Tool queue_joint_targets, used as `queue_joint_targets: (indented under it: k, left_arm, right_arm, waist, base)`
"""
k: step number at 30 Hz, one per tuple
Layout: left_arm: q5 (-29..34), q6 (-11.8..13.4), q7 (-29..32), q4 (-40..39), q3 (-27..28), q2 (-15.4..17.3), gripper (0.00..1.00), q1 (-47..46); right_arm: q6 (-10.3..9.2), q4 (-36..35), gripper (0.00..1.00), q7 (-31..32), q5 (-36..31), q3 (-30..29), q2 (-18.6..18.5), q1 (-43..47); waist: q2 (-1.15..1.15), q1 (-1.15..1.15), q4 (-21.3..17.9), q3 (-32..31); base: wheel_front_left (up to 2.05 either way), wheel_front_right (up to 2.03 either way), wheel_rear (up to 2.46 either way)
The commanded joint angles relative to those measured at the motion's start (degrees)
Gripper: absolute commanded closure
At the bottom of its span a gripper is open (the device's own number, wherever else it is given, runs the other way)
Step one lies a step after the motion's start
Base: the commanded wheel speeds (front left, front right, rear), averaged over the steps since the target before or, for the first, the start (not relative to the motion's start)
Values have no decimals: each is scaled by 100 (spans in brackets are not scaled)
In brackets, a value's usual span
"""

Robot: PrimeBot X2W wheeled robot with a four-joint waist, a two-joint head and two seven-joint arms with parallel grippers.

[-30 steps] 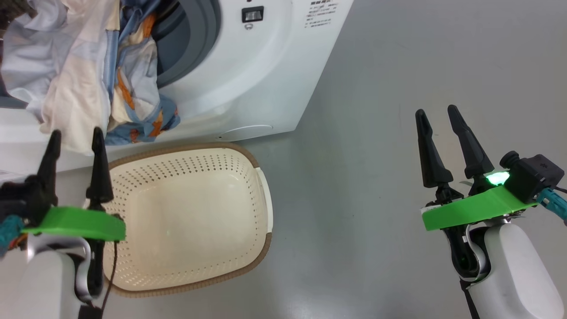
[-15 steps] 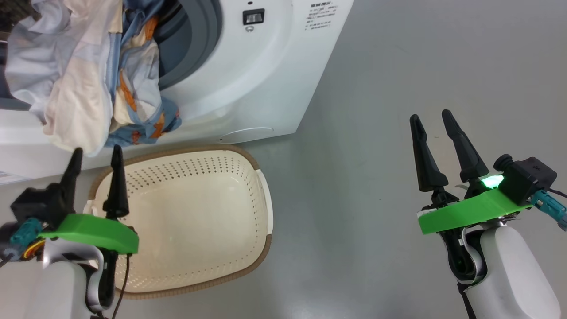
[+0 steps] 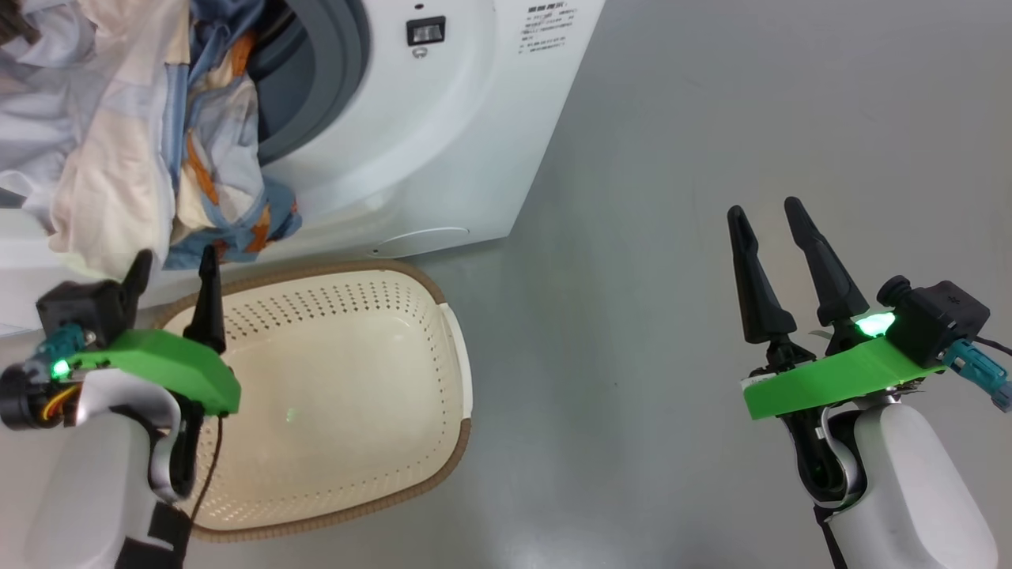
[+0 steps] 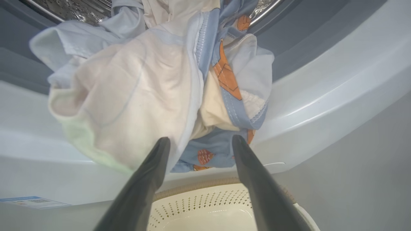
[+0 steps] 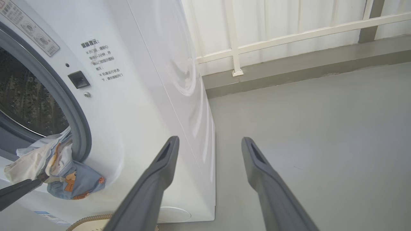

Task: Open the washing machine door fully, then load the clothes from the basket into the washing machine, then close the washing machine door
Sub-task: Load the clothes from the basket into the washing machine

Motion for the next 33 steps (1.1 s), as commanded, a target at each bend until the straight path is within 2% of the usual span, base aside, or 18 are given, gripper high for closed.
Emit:
queue_joint_targets:
  k: [1, 15, 27, 28, 30, 31, 33]
  left_arm:
    - [-43, -34, 14, 38, 124, 214, 0, -179]
    - [-146, -102, -268, 1903, -20, 356, 0, -1490]
    - [-346, -109, -686, 2629, 78, 231, 0, -2094]
    - [-344, -112, -701, 2665, 65, 220, 14, -2114]
    - [-345, -120, -721, 2727, 41, 212, 87, -2145]
    - [-350, -124, -729, 2752, 31, 213, 100, -2152]
    - [-366, -134, -738, 2782, 0, 209, 100, -2139]
  right_arm:
    - [9, -132, 0, -27, 12, 133, 9, 78]
    - [9, -186, 0, -27, 7, 114, 115, -30]
    - [9, -191, 0, -27, -29, 84, 166, -49]
    - [9, -190, 0, -27, -32, 84, 168, -49]
    - [9, -189, 0, -27, -36, 85, 170, -50]
    - [9, -189, 0, -27, -39, 82, 170, -49]
    - [9, -184, 0, -27, -39, 77, 163, -50]
  waist:
    - [0, 0, -35, 45]
    - [0, 0, -210, 318]
    - [0, 0, -164, 375]
    - [0, 0, -156, 372]
    - [0, 0, -138, 369]
    - [0, 0, -128, 366]
    - [0, 0, -106, 358]
  base:
    - [0, 0, 0]
    - [0, 0, 0]
    - [0, 0, 0]
    - [0, 0, 0]
    - [0, 0, 0]
    - [0, 0, 0]
    - [0, 0, 0]
